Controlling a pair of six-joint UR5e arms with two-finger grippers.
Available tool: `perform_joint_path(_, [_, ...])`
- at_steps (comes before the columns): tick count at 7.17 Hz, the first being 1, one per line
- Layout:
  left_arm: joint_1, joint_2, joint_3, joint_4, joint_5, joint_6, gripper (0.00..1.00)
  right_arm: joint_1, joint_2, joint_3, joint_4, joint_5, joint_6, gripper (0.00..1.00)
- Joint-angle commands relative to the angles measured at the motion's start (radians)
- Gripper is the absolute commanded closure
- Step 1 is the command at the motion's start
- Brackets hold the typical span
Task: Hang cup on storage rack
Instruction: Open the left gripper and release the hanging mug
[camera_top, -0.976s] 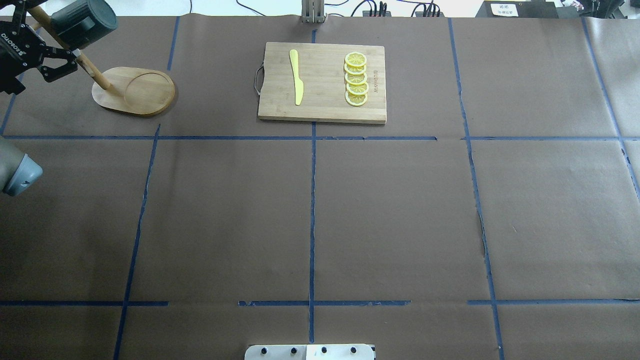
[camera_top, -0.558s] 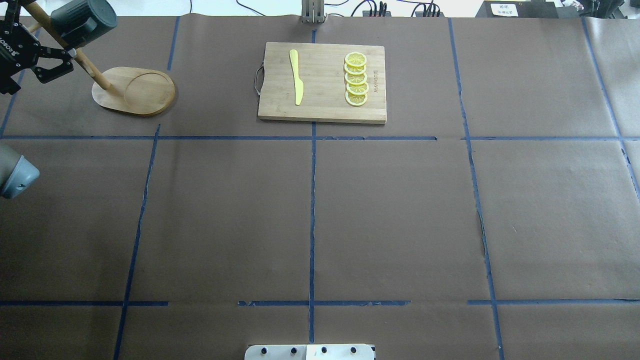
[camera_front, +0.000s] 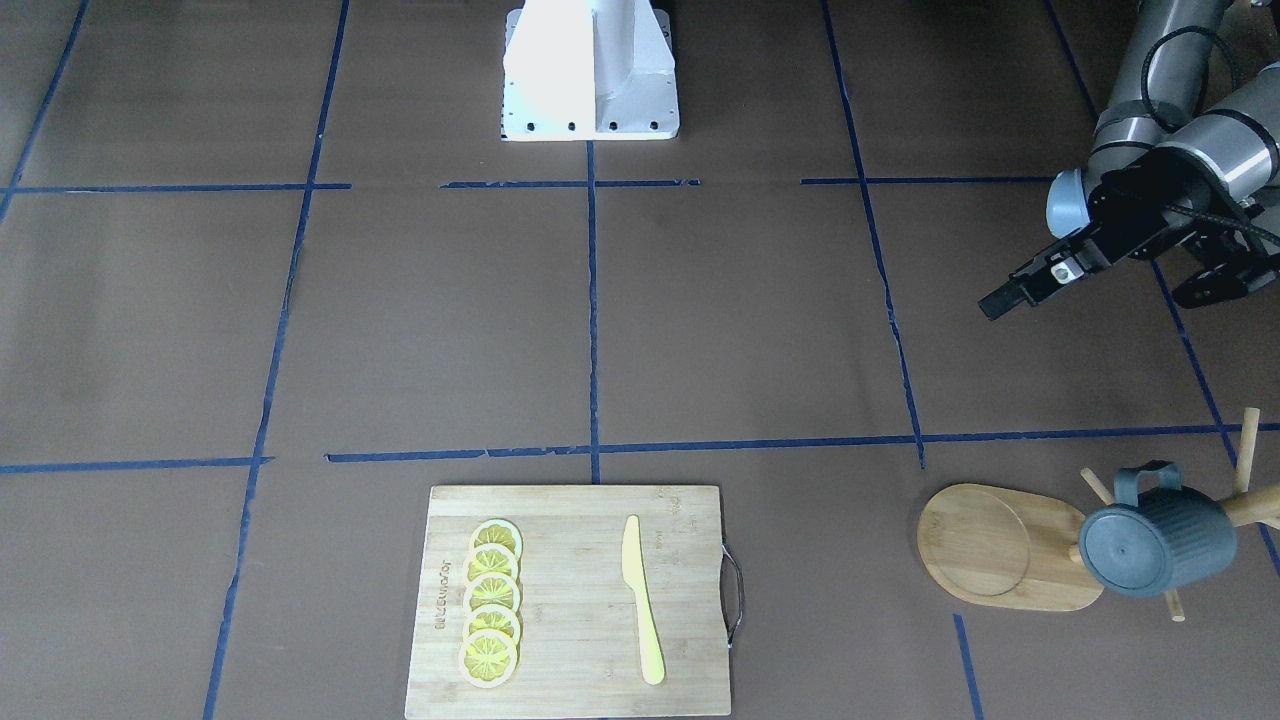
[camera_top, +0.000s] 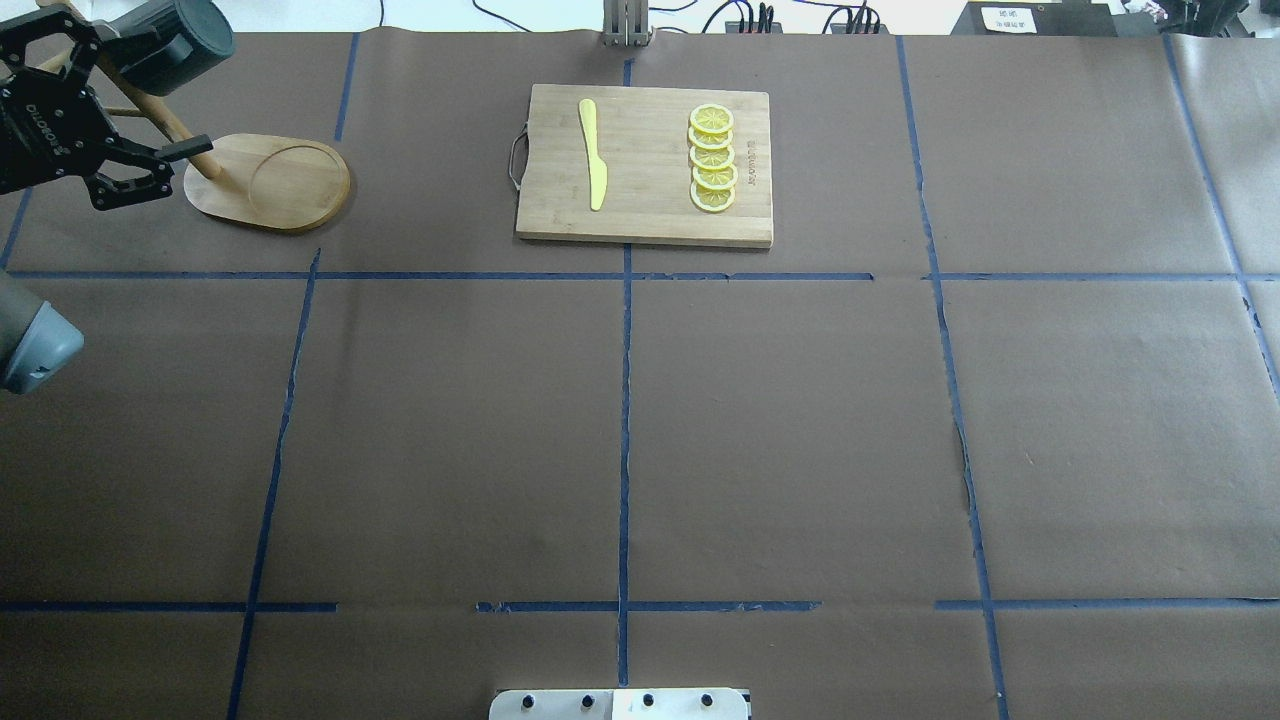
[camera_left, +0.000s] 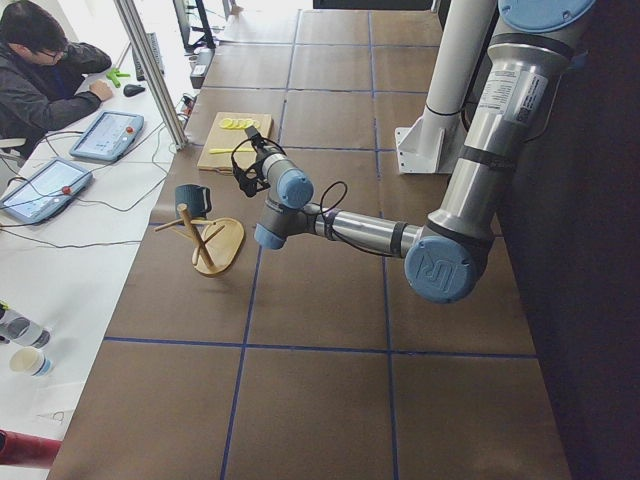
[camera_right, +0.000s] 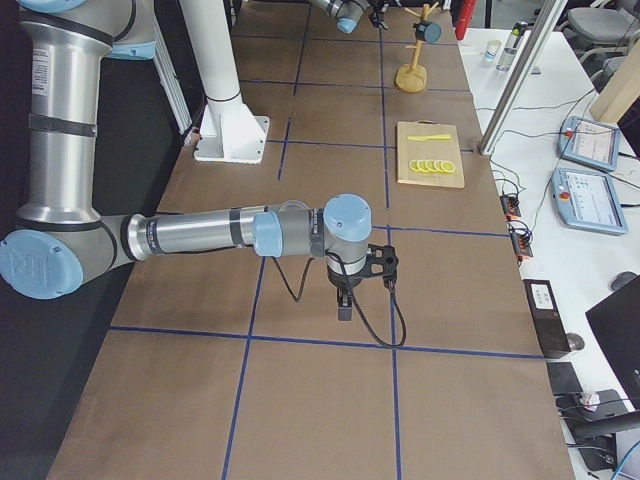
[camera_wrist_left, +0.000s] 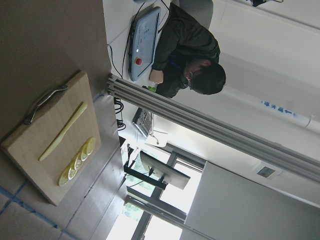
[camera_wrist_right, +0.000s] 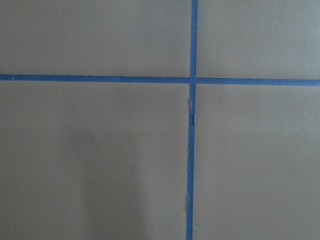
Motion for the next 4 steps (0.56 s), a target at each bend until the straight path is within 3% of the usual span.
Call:
perform_joint_path(1, [-0.11, 0.0, -0.133, 0.38, -0.287, 0.425, 0.0, 0.0, -0.001, -0.001, 0.0, 0.001, 0.002, 0.0])
perform_joint_path(4, [-0.126, 0.017, -0.152, 0.628, -0.302, 0.934, 0.0, -0.001, 0.001, -0.001, 0.0, 0.003, 0.003, 0.0])
